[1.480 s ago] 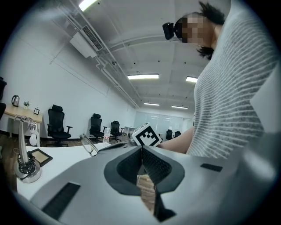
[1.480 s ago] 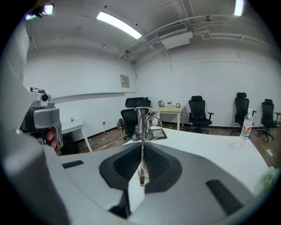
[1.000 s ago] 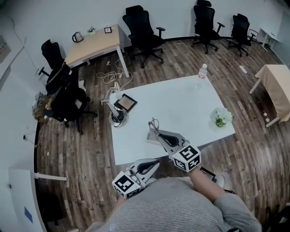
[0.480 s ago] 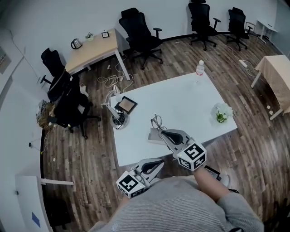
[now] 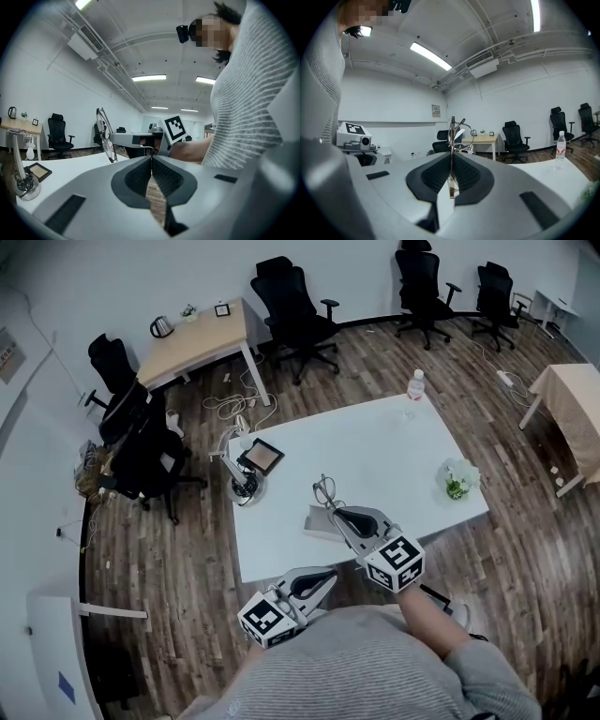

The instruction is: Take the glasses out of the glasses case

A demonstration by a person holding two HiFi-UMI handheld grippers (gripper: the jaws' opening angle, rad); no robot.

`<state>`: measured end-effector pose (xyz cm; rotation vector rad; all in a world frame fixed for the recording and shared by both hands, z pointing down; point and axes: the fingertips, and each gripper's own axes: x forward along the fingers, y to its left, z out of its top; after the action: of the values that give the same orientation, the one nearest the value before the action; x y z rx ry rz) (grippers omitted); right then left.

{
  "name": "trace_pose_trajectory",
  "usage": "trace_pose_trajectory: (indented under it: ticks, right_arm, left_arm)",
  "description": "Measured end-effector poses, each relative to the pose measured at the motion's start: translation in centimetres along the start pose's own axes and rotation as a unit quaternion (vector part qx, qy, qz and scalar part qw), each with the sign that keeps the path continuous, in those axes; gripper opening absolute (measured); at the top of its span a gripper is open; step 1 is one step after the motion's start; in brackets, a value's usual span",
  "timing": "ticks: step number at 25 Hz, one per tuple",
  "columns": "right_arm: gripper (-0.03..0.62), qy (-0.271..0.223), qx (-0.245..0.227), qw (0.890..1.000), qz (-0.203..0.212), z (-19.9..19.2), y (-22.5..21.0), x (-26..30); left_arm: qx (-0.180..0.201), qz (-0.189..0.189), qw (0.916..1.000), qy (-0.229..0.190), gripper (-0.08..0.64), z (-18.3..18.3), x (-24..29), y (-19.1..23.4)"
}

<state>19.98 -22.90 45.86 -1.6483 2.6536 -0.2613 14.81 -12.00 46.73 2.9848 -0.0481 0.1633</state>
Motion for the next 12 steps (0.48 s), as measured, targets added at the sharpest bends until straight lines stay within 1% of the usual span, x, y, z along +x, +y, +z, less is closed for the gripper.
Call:
trace_pose_trajectory:
  ticks: [12]
  right_arm:
    - [0.026, 0.006, -0.002, 1.0, 0.007, -0.32, -0.02, 0.52]
  left_arm:
    - [0.001, 0.005, 1.0, -0.003, 0.012, 0.06, -0.05, 0.2]
